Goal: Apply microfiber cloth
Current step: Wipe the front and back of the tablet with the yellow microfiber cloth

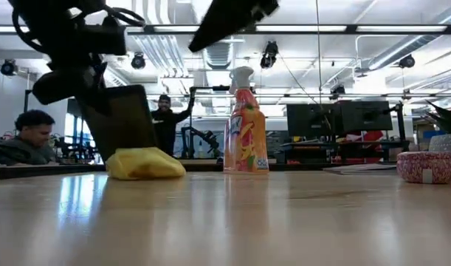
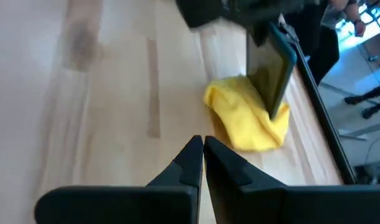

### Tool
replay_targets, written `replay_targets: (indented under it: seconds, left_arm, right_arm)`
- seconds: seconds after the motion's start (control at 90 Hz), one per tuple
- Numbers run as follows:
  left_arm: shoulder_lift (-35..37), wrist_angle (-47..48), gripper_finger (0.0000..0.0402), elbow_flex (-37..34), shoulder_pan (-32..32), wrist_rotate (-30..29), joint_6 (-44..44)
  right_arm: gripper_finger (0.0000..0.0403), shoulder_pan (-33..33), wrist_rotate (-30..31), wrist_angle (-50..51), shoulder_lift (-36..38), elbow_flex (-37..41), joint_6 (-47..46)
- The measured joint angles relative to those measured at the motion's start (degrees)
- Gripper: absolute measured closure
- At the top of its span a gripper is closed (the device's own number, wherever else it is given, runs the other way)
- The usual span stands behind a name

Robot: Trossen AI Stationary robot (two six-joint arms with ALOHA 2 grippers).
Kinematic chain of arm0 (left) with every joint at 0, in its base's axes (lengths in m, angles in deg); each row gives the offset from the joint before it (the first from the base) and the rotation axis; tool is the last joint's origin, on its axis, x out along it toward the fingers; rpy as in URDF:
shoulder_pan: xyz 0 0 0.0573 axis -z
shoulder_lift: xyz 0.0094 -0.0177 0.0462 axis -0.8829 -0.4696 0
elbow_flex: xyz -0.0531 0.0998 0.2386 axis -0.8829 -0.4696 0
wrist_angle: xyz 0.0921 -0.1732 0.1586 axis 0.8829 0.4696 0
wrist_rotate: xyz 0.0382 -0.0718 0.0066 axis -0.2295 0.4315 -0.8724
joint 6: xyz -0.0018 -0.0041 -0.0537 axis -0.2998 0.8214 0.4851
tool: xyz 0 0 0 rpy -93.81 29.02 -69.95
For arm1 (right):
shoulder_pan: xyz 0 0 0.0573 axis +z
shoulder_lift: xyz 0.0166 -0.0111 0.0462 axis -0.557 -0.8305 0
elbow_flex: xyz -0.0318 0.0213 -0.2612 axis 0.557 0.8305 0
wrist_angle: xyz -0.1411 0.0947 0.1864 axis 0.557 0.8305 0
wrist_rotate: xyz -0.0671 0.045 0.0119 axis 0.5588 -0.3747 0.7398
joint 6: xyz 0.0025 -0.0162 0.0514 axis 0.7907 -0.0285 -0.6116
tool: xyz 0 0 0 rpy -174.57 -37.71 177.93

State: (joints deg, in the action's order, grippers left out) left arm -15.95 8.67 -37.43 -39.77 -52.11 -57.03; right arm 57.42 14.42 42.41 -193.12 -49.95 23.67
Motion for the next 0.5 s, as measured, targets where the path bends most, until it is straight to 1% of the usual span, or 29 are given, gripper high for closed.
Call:
replay_targets:
  seconds: [0.078,0.211,0.278,0.378,0.444,0.5]
  left_arm:
    - [0.0,0.0,0.0393,0.1,0.0,0.6,0.2]
    - [1.0,1.0,0.0393,0.1,0.0,1.2,0.7]
    - [2.0,1.4,0.0393,0.1,0.0,1.6,0.9]
    - [4.0,2.0,0.0393,0.1,0.0,2.3,0.9]
    - [5.6,2.9,0.0393,0.1,0.0,3.0,1.0]
    - [7.0,3.8,0.0393,0.1,-0.1,3.1,1.3]
  right_arm:
    - [0.0403,-1.4,0.1,-4.5,0.0,2.7,1.5]
    - [0.0403,-4.9,-0.9,-22.4,-0.1,9.8,7.5]
    - [0.0403,-7.6,-3.8,-33.4,-1.0,12.7,10.7]
    - [0.0403,-12.2,-9.8,-43.9,-3.7,14.1,13.1]
    - [0.0403,-15.1,-13.3,-47.2,-5.7,13.9,13.5]
    - [0.0403,-17.4,-15.1,-48.3,-8.0,12.0,12.4]
